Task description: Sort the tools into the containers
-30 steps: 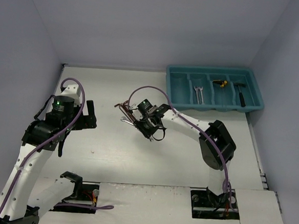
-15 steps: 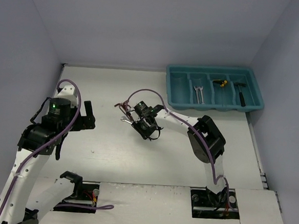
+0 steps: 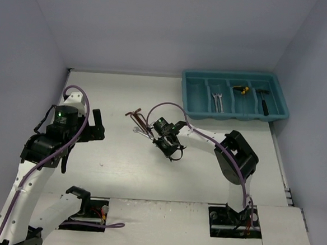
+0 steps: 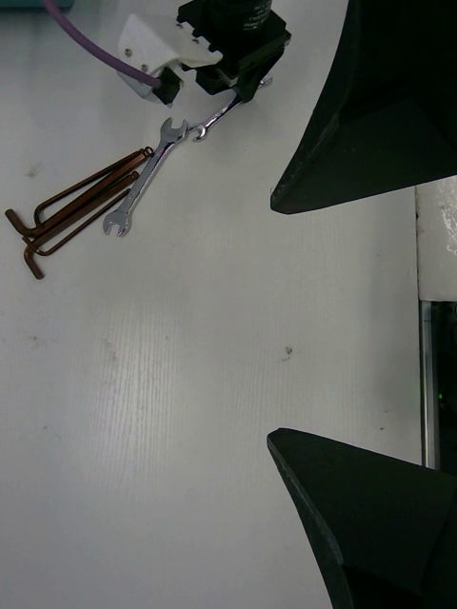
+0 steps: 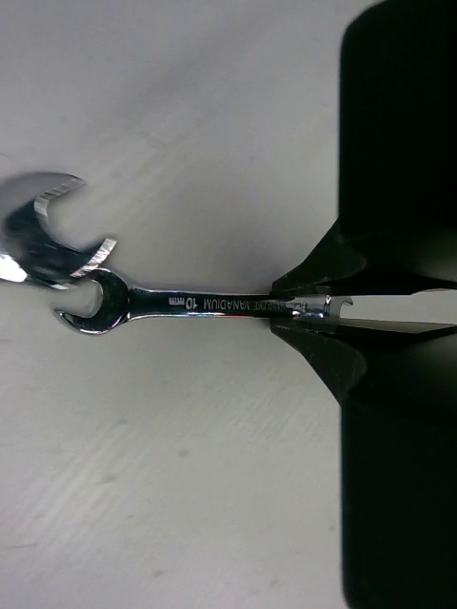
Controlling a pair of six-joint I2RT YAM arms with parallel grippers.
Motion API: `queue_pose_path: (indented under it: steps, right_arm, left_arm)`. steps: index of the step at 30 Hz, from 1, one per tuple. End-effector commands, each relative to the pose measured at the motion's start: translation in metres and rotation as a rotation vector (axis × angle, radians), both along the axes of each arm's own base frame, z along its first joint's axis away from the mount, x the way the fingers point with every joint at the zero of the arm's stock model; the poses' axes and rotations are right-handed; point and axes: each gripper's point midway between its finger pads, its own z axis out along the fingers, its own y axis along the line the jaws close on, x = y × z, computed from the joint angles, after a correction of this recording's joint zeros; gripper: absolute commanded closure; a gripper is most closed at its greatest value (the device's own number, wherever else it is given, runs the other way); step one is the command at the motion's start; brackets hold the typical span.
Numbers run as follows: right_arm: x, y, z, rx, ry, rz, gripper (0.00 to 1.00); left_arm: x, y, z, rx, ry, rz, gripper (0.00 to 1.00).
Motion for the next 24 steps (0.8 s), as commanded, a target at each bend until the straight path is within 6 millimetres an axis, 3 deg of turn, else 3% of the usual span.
queue_pose_path:
  steps: [1, 8, 19, 24]
  right_arm:
    - [-0.041, -0.029, 0.015, -0.081, 0.055, -0.057, 0.99]
    - [-0.037, -0.023, 0.018, -0.08, 0.044, -0.042, 0.8]
    - [-0.022, 0.002, 0.006, -0.072, 0.068, 0.019, 0.81]
    - [-0.028, -0.002, -0.002, -0.087, 0.097, 0.006, 0.81]
  left_arm:
    - [0.013, -0.005, 0.021, -0.025, -0.069, -0.005, 0.05]
    - [0.014, -0.005, 0.02, -0.021, -0.063, -0.007, 0.05]
    - [0.006, -0.003, 0.021, -0.036, -0.08, -0.001, 0.05]
    - [0.003, -0.002, 0.021, -0.04, -0.087, 0.003, 0.05]
